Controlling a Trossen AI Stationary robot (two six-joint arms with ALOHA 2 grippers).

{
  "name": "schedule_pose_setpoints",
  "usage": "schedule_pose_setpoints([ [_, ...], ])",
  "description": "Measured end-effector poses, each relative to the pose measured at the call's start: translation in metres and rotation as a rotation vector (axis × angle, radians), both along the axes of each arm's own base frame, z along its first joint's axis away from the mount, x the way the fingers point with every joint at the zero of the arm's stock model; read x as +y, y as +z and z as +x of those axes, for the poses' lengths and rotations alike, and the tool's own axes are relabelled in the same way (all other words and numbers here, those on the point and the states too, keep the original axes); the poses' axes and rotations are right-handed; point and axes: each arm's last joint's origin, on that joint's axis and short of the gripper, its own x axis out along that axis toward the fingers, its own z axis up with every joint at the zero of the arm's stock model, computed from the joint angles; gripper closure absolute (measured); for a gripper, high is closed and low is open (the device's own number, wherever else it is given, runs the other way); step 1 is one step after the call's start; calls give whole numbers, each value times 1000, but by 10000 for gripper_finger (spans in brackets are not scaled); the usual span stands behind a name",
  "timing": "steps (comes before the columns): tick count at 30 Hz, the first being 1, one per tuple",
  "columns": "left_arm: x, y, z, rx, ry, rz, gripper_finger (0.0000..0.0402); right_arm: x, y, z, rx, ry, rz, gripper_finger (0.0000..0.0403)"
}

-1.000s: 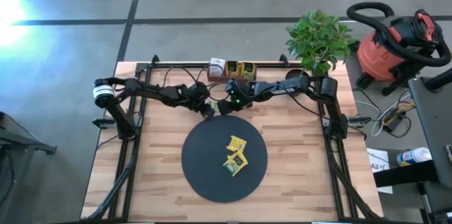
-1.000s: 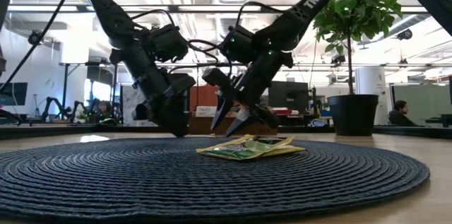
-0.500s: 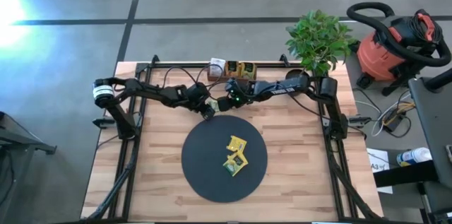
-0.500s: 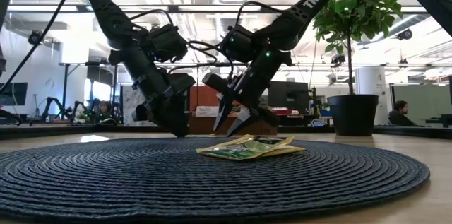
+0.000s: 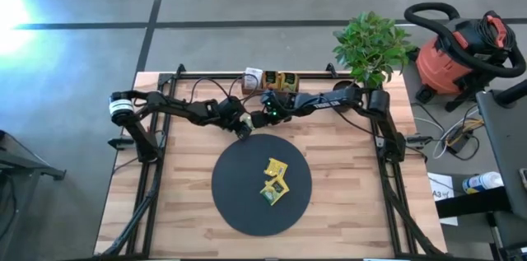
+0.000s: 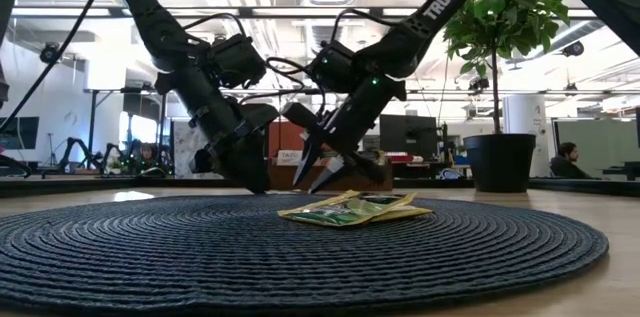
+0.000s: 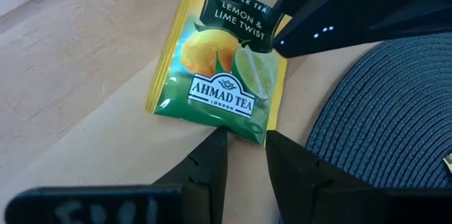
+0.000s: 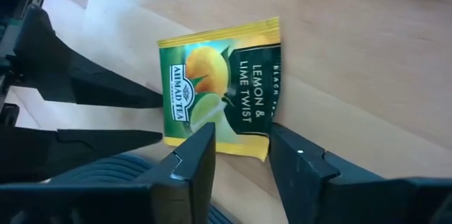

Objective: Pick & Place Tea
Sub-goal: Put the green tea bag into the right section of the wooden organizer

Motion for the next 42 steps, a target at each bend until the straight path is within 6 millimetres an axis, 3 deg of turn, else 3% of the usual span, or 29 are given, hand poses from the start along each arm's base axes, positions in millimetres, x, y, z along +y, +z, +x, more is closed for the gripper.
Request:
schedule_pose_setpoints([
  [18,0,0,0,-9,-4,-8,303,-2,-1,-2,54,43,-59,388],
  [25,0,17,4,-62,-17,8,303,-2,13,-7,102,138,-188,394],
  [34,-1,60,-7,-187,24,113,303,-16,79,-19,164,322,-387,394],
  [38,-2,78,-14,-227,53,202,303,-33,119,-37,213,323,-510,394],
  [42,-2,89,-19,-250,74,248,303,-55,146,-59,254,356,-605,394],
])
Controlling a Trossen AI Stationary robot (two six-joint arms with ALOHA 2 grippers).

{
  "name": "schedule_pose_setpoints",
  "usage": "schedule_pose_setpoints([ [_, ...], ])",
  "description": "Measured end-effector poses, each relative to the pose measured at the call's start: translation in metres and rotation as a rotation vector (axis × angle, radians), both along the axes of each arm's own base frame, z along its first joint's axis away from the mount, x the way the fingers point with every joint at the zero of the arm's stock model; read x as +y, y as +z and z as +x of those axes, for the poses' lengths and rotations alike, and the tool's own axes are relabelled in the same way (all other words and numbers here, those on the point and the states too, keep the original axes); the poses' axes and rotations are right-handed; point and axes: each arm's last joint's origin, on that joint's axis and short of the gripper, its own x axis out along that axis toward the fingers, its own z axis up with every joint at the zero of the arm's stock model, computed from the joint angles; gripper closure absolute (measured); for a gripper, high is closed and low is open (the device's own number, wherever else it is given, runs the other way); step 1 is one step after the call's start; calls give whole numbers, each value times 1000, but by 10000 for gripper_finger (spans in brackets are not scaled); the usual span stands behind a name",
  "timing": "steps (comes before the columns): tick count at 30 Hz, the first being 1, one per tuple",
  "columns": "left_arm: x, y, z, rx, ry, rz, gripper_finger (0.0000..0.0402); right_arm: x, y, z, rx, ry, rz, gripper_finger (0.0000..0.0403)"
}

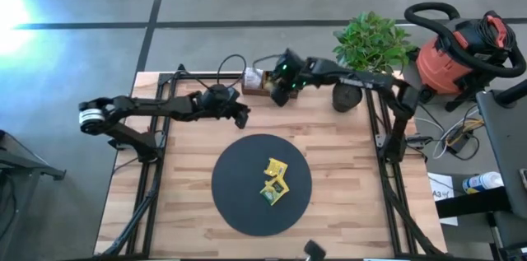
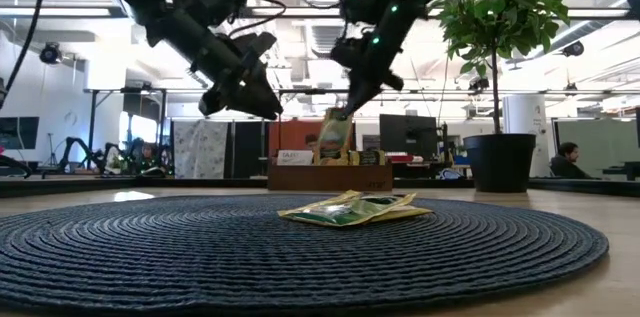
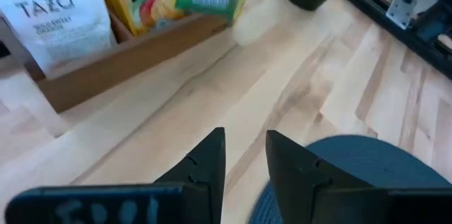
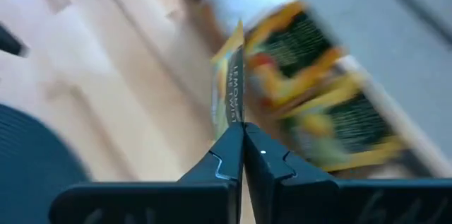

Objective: Pick & Place Tea
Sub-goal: Put the green tea bag into the right section of the wooden organizer

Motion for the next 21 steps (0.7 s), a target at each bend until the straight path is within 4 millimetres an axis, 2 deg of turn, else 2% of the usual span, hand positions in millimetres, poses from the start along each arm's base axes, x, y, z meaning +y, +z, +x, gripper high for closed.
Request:
schedule_pose_setpoints([
  [3,0,2,-1,-7,4,6,303,-18,12,-15,58,25,-94,394],
  [9,0,1,-1,-6,5,4,303,-42,8,-38,194,101,-124,394],
  [14,0,1,-1,-6,6,3,303,-44,-2,-40,218,202,-86,394],
  [21,1,1,-1,-2,23,14,303,-47,-17,-35,244,232,-73,394],
])
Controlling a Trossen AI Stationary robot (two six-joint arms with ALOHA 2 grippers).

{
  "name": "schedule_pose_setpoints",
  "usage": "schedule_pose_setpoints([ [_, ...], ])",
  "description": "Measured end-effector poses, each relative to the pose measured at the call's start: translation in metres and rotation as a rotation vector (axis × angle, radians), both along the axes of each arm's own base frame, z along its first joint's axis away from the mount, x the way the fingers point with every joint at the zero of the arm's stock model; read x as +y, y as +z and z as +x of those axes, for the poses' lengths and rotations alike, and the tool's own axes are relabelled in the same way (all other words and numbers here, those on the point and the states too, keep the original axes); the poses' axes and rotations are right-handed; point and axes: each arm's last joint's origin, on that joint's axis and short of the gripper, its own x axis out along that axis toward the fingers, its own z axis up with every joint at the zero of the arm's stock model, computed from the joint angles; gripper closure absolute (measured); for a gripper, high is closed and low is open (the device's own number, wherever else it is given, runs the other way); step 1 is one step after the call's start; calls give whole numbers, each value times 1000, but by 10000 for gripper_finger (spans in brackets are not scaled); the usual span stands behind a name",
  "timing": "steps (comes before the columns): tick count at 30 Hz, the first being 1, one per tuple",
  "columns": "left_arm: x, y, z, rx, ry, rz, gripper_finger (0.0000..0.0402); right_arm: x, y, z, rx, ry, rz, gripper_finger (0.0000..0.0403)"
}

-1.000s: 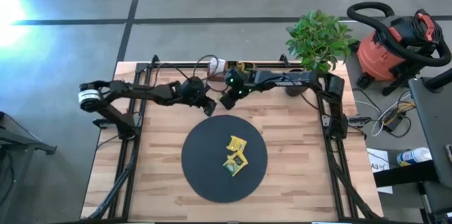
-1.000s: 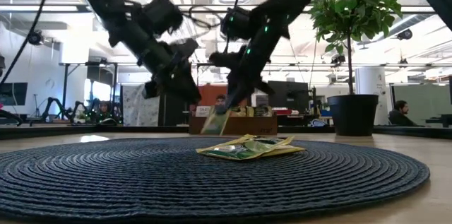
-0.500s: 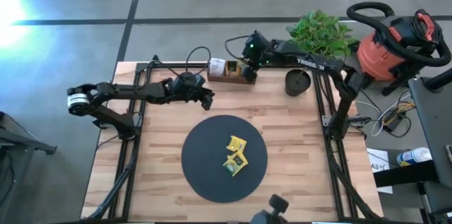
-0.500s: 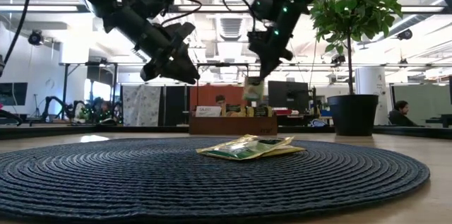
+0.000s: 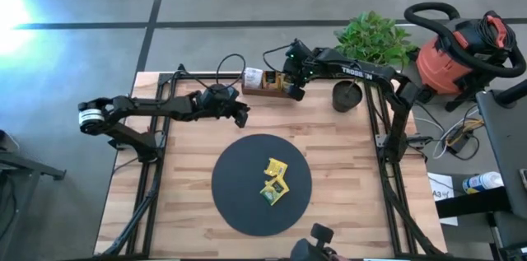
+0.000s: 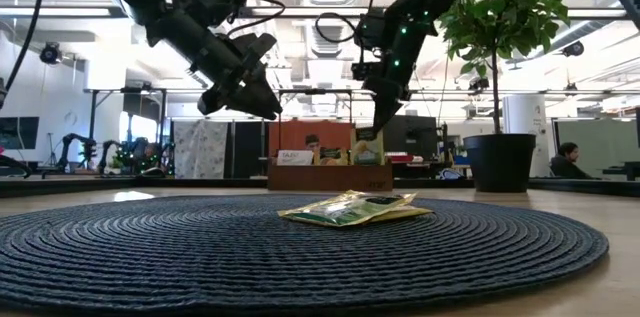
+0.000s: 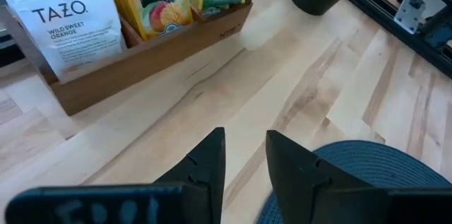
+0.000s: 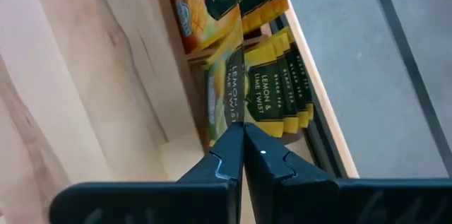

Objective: Pick & Place Tea
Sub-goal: Put the green tea bag into the right section of the wooden organizer

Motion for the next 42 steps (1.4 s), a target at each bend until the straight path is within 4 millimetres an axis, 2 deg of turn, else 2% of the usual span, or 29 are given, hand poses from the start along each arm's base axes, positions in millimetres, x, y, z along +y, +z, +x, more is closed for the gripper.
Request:
schedule_pose_setpoints([
  [13,-1,-5,-2,13,4,-4,303,-7,-18,5,96,26,-70,394],
  [27,-1,-9,-3,8,13,-13,303,-10,-14,7,96,41,-144,394],
  [42,-1,-6,-2,-19,13,-3,303,-7,-26,9,92,91,-59,394],
])
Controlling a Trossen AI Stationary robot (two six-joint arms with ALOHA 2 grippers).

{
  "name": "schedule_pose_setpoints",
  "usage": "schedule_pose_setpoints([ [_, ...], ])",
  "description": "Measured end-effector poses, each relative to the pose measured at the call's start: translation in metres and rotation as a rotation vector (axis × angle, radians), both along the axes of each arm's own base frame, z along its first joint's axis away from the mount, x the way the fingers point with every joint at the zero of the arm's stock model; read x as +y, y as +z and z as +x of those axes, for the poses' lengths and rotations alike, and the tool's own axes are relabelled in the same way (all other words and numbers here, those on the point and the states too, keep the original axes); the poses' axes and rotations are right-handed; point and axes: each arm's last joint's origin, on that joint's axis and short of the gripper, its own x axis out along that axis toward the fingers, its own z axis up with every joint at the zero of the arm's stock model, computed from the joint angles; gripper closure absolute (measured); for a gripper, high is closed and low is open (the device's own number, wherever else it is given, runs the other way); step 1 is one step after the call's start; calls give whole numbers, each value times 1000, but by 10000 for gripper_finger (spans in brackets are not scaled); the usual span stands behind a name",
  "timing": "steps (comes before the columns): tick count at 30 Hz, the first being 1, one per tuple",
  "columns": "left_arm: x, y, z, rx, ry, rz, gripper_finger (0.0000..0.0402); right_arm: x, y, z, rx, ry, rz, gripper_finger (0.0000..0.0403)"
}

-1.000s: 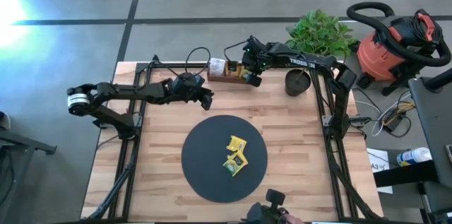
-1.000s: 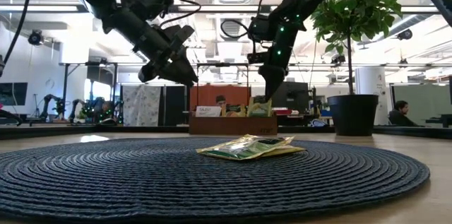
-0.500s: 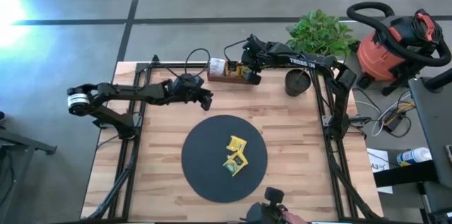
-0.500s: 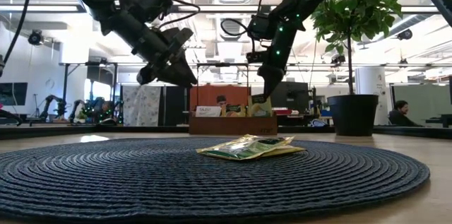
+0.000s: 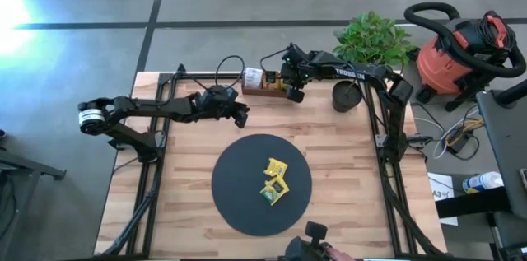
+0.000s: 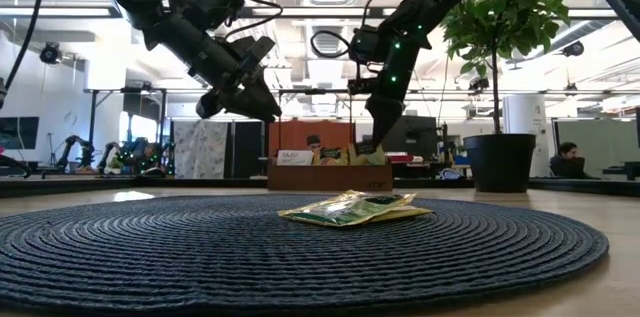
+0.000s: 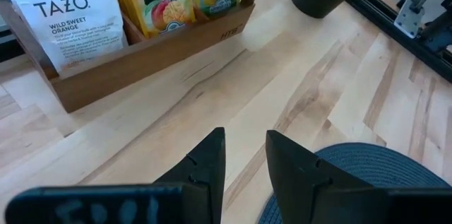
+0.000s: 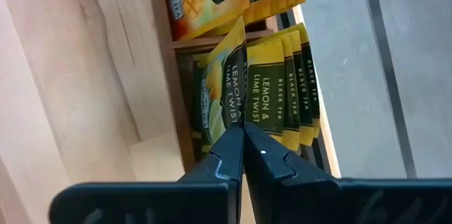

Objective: Pick & Place Tea
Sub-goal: Put the green tea bag into the right section of the wooden organizer

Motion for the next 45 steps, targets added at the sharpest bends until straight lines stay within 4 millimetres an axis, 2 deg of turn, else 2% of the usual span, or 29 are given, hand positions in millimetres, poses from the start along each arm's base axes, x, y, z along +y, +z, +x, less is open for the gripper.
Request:
schedule_pose_setpoints([
  [10,0,0,0,2,0,-1,303,3,-12,-5,28,-21,33,386],
  [20,0,0,0,-3,7,-11,303,4,-14,-6,13,-92,57,305],
  [24,0,0,0,-3,7,-11,303,6,-9,-8,-5,-160,81,274],
  [28,0,0,0,2,-3,-4,303,15,14,-10,-75,-185,64,256],
  [32,-1,-1,-1,17,-21,4,303,31,35,-8,-172,-153,122,252],
  [37,-1,-1,0,21,-33,13,303,62,50,1,-267,-119,257,261],
  [42,-6,0,2,-12,-203,-35,303,111,50,14,-214,-88,345,269],
  [45,-11,-1,3,-13,-272,-34,303,144,40,20,-164,-57,385,273],
])
